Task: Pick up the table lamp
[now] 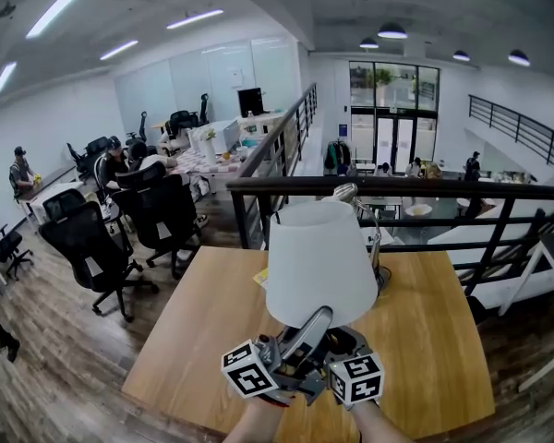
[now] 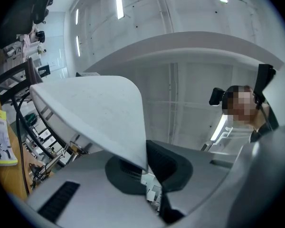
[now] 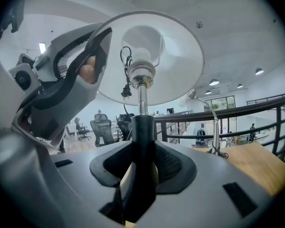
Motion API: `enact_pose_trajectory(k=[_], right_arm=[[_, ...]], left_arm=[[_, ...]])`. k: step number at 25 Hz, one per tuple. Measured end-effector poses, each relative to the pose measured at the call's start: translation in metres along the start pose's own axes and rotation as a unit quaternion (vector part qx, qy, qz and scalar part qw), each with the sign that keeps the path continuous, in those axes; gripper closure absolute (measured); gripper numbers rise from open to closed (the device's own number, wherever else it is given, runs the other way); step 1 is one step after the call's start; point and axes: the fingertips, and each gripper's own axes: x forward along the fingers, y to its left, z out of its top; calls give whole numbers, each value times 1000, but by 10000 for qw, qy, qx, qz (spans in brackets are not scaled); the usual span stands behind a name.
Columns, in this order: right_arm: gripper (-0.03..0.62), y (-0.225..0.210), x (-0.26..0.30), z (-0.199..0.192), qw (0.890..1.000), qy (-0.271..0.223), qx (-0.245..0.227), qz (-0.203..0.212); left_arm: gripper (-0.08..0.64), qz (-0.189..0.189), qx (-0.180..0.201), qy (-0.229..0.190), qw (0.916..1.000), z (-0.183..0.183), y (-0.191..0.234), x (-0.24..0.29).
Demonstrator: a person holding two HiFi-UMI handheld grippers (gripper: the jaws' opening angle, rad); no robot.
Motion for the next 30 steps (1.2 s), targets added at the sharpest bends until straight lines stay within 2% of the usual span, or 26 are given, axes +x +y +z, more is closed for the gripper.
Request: enact_pose_trajectory(k=[30], right_arm=[[443,13,-9,99,9959,-843,-307,147]], left_arm=[[551,-561,638,-176,9962,54,-57,44]])
